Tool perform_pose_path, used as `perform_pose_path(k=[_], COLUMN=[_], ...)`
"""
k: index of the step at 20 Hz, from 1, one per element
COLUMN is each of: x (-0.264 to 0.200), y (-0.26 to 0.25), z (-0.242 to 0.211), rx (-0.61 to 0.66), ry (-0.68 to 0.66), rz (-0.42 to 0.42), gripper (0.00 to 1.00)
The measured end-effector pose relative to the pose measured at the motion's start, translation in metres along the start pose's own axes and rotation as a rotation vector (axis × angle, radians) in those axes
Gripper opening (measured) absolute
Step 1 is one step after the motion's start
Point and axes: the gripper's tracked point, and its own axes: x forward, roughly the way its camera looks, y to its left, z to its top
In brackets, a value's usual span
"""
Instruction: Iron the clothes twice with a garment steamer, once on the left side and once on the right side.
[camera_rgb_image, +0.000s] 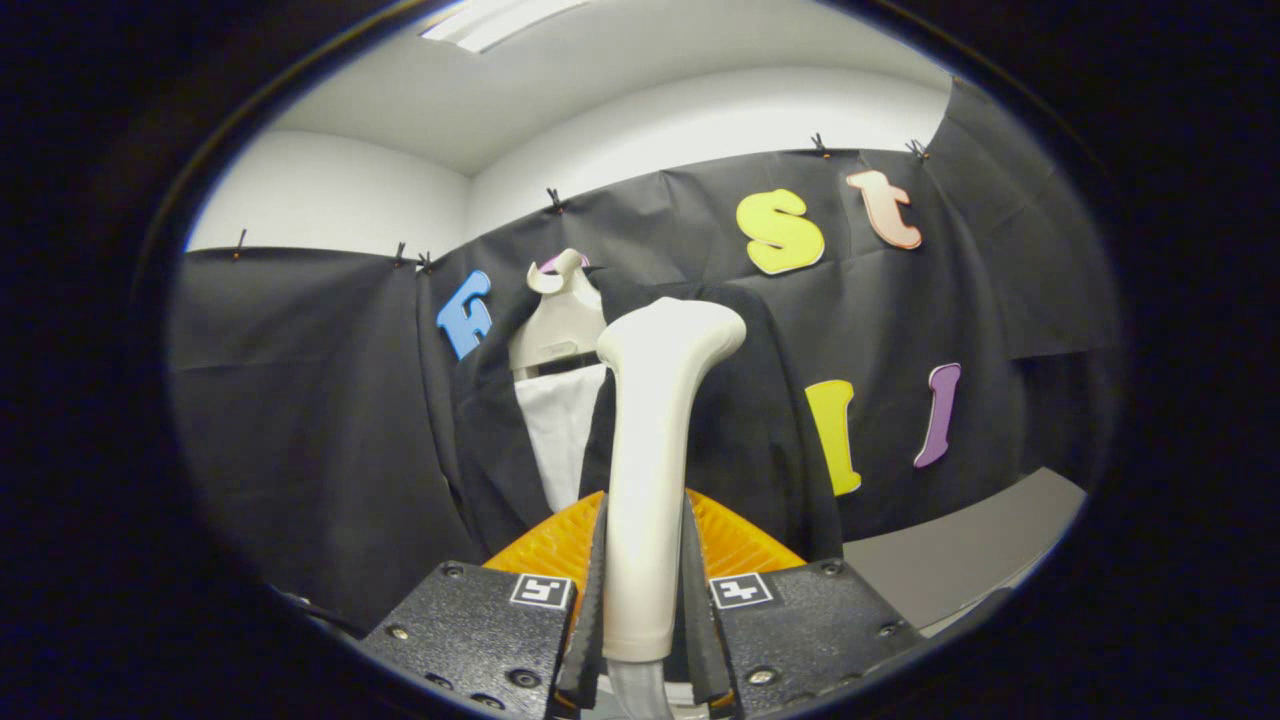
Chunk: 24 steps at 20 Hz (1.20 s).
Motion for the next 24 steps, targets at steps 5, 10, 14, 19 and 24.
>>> perform_pose_path(k=[5,10,14,19,24], x=[-0.005,-0.013,-0.02,-0.029,-0.037], y=[-0.003,-0.014,-0.017,-0.017,-0.018], z=[-0.027,-0.055,-0.084,-0.124,-0.162], rx=[0.002,0.002,-0.012,-0.024,-0.028], ry=[0.046,0.093,0.138,0.192,0.25], rz=[-0.004,-0.014,-0.017,-0.022,-0.026], gripper=[0.37,0.37,0.37,0.37,0.37])
